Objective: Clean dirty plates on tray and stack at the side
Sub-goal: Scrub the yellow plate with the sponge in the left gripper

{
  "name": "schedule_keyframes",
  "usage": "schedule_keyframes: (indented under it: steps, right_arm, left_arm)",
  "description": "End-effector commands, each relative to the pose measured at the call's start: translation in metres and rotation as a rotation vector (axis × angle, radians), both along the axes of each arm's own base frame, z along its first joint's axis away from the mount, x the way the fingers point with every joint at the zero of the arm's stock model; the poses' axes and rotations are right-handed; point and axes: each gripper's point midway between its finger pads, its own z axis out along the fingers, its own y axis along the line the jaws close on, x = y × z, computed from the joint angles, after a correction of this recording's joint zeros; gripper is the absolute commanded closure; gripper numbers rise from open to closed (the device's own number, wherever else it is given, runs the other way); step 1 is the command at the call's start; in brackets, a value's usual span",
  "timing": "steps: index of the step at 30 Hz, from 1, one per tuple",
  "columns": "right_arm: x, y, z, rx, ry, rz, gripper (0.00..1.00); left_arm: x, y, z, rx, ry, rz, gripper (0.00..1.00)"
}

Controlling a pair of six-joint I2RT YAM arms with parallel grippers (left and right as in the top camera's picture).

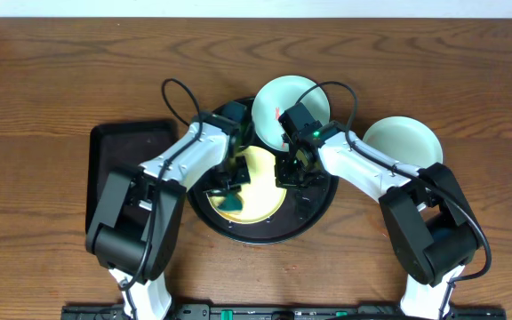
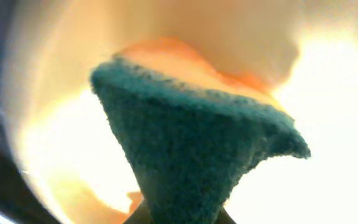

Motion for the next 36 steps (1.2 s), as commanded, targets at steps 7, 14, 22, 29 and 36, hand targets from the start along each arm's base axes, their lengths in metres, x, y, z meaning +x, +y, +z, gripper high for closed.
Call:
schedule_keyframes:
  steps: [7,14,22,29,36]
  right_arm:
    - [0.002,-0.005,-0.010,-0.027,0.006,0.004,0.99]
    - [0.002,-0.005,-0.010,-0.027,0.006,0.004,0.99]
    - [0.002,-0.005,-0.010,-0.027,0.005,0.008,0.99]
    - [0.002,-0.005,-0.010,-0.026,0.005,0.008,0.99]
    - [0.002,-0.005,-0.010,-0.027,0.004,0.010,0.99]
  left_arm:
    - [0.001,-0.008,-0.008,0.153,-0.098,0.046,0.93]
    - [0.041,0.013,-0.008,0.161,-0.217,0.136,0.92]
    - [0.031,0.065,-0.004,0.310,-0.154,0.192,0.92]
    - [-0.004,0.028,-0.005,0.147,0.003,0.028,0.93]
    - [0.001,-0.031,-0.009,-0.020,-0.069,-0.067,0.93]
